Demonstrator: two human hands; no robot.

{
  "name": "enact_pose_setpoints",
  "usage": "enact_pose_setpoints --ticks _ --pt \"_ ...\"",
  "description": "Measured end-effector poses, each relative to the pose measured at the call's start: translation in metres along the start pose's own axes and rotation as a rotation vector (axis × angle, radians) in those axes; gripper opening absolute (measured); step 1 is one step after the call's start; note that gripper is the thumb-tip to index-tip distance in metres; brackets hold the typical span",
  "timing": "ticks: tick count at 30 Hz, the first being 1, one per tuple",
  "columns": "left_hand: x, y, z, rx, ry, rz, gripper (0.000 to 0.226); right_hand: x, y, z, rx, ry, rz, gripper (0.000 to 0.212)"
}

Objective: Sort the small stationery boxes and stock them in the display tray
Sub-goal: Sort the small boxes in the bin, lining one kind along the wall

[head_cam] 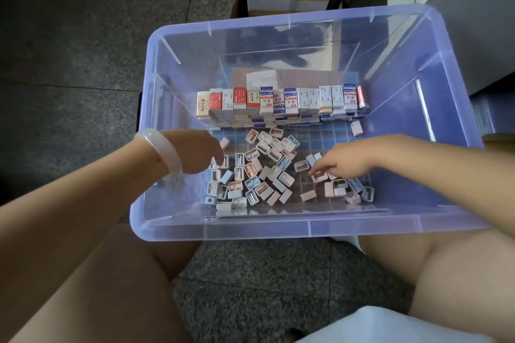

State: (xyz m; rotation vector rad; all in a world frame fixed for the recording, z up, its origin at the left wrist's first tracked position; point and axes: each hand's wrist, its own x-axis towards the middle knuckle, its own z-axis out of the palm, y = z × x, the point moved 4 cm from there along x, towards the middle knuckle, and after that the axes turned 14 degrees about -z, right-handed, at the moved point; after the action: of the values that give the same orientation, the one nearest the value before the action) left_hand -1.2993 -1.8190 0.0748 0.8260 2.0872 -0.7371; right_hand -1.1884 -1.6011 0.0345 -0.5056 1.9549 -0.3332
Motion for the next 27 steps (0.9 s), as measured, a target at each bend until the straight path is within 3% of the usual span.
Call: enact_pose_setpoints --ticks 6,10,12,14,19,21,24,27 --pt "0.012 0.047 0.033 0.181 -0.375 0.081 0.035 -0.025 0.031 0.002 -0.150 -0.104 0.163 0.045" --pt "0.028 0.055 0.050 0.386 -0.432 0.059 0.039 -0.035 0.032 0.009 -0.362 -0.286 0.242 0.018" --pt "0.030 0.061 0.047 0.295 -0.445 0.085 0.046 -0.037 0.033 0.013 -0.416 -0.345 0.272 0.016" --pt "0.029 0.064 0.038 0.115 -0.461 0.101 0.051 -0.033 0.038 0.017 -0.415 -0.346 0.311 0.030" --pt "0.044 0.060 0.017 -0.099 -0.191 0.030 0.042 -0.016 0.044 0.016 -0.421 -0.171 0.344 0.055" --pt "0.051 0.055 0.010 -0.131 -0.067 -0.045 0.038 -0.014 0.036 0.022 -0.383 -0.183 0.376 0.065" --pt "0.060 0.044 0.007 -0.181 0.051 -0.154 0.036 -0.005 0.022 0.040 -0.152 -0.283 0.307 0.065" --pt "0.073 0.030 0.021 -0.269 0.072 -0.236 0.033 -0.002 0.013 0.034 0.104 -0.146 0.192 0.060"
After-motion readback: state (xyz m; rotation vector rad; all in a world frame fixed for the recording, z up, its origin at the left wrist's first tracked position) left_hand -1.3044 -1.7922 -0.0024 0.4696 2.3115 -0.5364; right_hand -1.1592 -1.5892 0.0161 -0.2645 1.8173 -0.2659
